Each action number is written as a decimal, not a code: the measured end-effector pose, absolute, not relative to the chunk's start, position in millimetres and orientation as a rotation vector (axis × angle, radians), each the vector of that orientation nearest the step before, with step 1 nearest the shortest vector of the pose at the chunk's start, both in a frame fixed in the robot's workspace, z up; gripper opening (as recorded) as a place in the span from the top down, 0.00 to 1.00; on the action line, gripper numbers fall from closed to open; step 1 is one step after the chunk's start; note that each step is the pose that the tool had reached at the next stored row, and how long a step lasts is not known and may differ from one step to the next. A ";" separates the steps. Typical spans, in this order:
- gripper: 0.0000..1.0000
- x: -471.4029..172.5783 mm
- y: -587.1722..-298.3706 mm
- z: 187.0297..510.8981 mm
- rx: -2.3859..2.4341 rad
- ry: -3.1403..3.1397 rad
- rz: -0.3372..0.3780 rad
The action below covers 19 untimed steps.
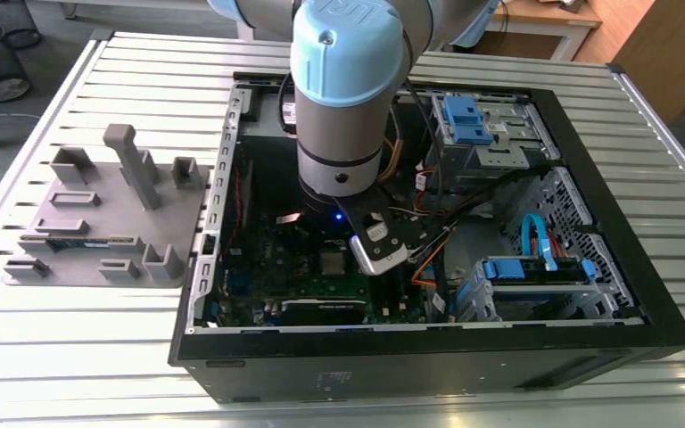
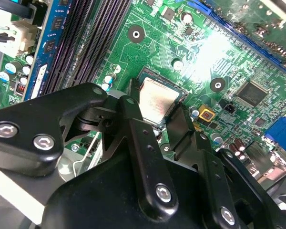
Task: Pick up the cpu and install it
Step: 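Place the cpu into insertion slot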
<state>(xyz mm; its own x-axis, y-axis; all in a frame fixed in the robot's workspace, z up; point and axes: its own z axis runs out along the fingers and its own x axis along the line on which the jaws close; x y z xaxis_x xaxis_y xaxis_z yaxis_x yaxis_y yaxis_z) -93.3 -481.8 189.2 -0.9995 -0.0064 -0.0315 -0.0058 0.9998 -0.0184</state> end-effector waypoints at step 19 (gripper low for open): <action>0.53 -93.3 -481.8 191.7 -0.009 3.110 -0.028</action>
